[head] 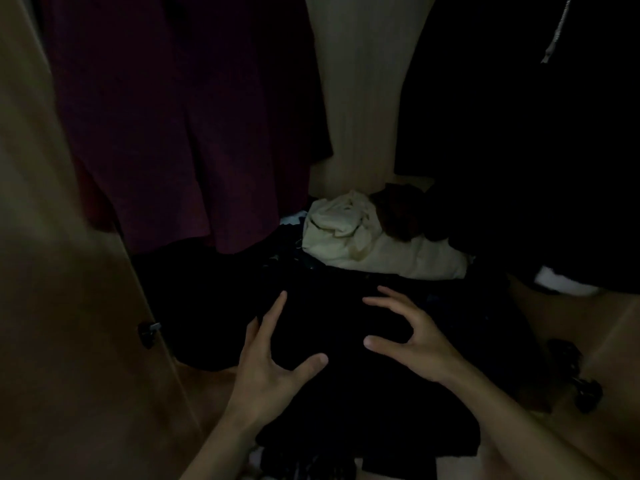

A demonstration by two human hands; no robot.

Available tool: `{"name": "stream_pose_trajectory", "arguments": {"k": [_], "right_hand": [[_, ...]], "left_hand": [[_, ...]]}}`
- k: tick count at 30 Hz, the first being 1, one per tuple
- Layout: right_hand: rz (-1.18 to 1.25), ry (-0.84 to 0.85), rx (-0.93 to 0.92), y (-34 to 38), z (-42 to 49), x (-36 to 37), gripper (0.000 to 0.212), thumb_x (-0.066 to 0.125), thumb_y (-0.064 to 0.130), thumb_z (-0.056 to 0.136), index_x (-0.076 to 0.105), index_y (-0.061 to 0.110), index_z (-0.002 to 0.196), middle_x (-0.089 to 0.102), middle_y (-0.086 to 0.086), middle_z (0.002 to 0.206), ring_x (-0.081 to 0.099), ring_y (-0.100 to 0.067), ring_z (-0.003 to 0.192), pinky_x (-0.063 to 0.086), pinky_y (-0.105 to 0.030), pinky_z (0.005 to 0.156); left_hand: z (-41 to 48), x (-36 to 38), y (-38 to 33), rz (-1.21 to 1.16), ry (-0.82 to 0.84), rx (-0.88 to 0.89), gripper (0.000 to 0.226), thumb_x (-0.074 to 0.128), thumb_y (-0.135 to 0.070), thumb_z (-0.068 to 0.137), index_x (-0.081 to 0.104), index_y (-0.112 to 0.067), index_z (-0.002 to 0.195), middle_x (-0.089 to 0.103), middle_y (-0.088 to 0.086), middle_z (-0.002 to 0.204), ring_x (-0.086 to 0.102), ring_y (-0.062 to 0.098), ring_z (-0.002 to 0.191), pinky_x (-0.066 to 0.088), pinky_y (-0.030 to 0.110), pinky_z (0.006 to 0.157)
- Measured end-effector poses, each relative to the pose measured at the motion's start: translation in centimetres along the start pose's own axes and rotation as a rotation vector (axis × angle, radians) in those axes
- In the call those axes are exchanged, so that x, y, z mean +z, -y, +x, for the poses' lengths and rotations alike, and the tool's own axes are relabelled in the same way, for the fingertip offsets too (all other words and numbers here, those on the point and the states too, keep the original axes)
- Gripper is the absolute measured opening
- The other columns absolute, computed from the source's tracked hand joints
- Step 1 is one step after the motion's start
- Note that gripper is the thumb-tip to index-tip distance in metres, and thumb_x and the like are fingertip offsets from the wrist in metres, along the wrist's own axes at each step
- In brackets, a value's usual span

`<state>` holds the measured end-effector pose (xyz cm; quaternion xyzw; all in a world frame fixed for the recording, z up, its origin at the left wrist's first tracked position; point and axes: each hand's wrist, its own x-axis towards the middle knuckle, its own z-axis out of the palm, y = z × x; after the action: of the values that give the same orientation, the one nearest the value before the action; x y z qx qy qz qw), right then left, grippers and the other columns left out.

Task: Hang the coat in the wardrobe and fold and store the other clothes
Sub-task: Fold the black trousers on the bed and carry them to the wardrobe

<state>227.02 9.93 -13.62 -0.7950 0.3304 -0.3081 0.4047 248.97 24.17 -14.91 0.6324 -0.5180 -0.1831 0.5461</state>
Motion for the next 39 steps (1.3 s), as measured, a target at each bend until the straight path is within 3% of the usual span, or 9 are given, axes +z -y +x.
{"name": "stream_pose_trajectory", "arguments": {"k": [4, 8, 15, 21, 25, 29, 32, 35, 39], "right_hand": [[-0.017, -0.038, -0.014, -0.3, 3.8, 0.8, 0.062, 0.08, 0.061, 0.064, 0.058, 0.056, 0.122, 0.031, 0.026, 0.152, 0.028, 0.004, 0.14, 0.028, -0.037, 0.118], [-0.013, -0.052, 0.023, -1.6, 7.6, 1.5, 0.056, 0.084, 0.047, 0.071, 0.06, 0.054, 0.122, 0.033, 0.022, 0.151, 0.031, 0.005, 0.139, 0.028, -0.029, 0.115], [-0.027, -0.068, 0.239, -8.7, 11.6, 4.2, 0.051, 0.084, 0.044, 0.072, 0.064, 0.046, 0.118, 0.038, 0.013, 0.149, 0.033, -0.007, 0.14, 0.025, -0.027, 0.116], [-0.101, -0.054, 0.245, -11.7, 11.9, 4.9, 0.052, 0.081, 0.047, 0.076, 0.06, 0.045, 0.123, 0.036, 0.012, 0.15, 0.03, -0.009, 0.14, 0.022, -0.025, 0.114], [-0.268, 0.012, 0.235, -11.1, 12.2, 4.7, 0.057, 0.069, 0.055, 0.084, 0.048, 0.045, 0.137, 0.027, 0.008, 0.157, 0.018, -0.017, 0.147, 0.018, -0.031, 0.118], [-0.614, 0.191, 0.288, -9.3, 10.8, 4.4, 0.071, 0.038, 0.072, 0.091, 0.01, 0.051, 0.152, -0.008, 0.011, 0.164, -0.013, -0.024, 0.151, 0.004, -0.057, 0.121], [-0.78, 0.231, 0.206, -7.8, 8.0, 4.9, 0.086, 0.024, 0.083, 0.085, -0.011, 0.045, 0.153, -0.027, 0.005, 0.16, -0.029, -0.022, 0.146, -0.011, -0.058, 0.119], [-0.87, 0.297, 0.086, -7.2, 5.2, 5.3, 0.111, 0.038, 0.092, 0.072, -0.019, 0.04, 0.152, -0.037, -0.001, 0.157, -0.039, -0.023, 0.142, -0.018, -0.053, 0.117], [-0.937, 0.356, 0.043, -8.2, 4.4, 5.4, 0.136, 0.067, 0.082, 0.058, -0.027, 0.042, 0.148, -0.04, 0.001, 0.155, -0.04, -0.024, 0.141, -0.015, -0.05, 0.119]], "left_hand": [[4.1, -0.6, 2.2, -0.044, 0.029, -0.011, 0.102, 0.087, -0.055, 0.058, 0.026, -0.068, 0.138, 0.034, -0.017, 0.141, 0.038, -0.007, 0.127, 0.04, 0.026, 0.103], [8.7, -0.8, 4.3, -0.057, 0.076, -0.02, 0.101, 0.087, -0.052, 0.06, 0.026, -0.066, 0.14, 0.034, -0.018, 0.138, 0.039, -0.008, 0.123, 0.039, 0.019, 0.095], [12.4, 3.0, 11.1, 0.215, 0.227, -0.299, 0.106, 0.076, -0.07, 0.065, 0.008, -0.063, 0.146, 0.015, 0.008, 0.159, 0.035, 0.031, 0.139, 0.042, 0.04, 0.107], [13.2, 4.3, 12.3, 0.429, 0.292, -0.387, 0.108, 0.063, -0.082, 0.064, -0.003, -0.06, 0.147, 0.013, 0.012, 0.157, 0.039, 0.037, 0.134, 0.047, 0.041, 0.101], [13.2, 4.6, 12.3, 0.504, 0.29, -0.396, 0.107, 0.058, -0.086, 0.064, -0.007, -0.061, 0.146, 0.004, 0.008, 0.16, 0.02, 0.039, 0.143, 0.038, 0.048, 0.11], [12.3, 4.4, 11.7, 0.697, 0.241, -0.306, 0.101, 0.042, -0.09, 0.071, -0.006, -0.051, 0.151, -0.009, 0.002, 0.163, 0.009, 0.034, 0.145, 0.032, 0.052, 0.111], [11.8, 4.6, 11.4, 0.977, 0.152, -0.039, 0.088, 0.027, -0.083, 0.083, 0.016, -0.034, 0.155, 0.005, 0.007, 0.165, 0.016, 0.03, 0.147, 0.027, 0.053, 0.111], [10.9, 5.0, 11.7, 0.909, 0.229, 0.287, 0.076, 0.025, -0.073, 0.093, 0.047, -0.022, 0.146, 0.037, 0.007, 0.156, 0.035, 0.026, 0.143, 0.023, 0.047, 0.116], [8.8, 5.1, 12.2, 0.937, 0.486, 0.496, 0.117, 0.036, -0.097, 0.067, 0.031, -0.019, 0.154, 0.018, 0.007, 0.163, 0.016, 0.028, 0.151, 0.009, 0.057, 0.115]]}}
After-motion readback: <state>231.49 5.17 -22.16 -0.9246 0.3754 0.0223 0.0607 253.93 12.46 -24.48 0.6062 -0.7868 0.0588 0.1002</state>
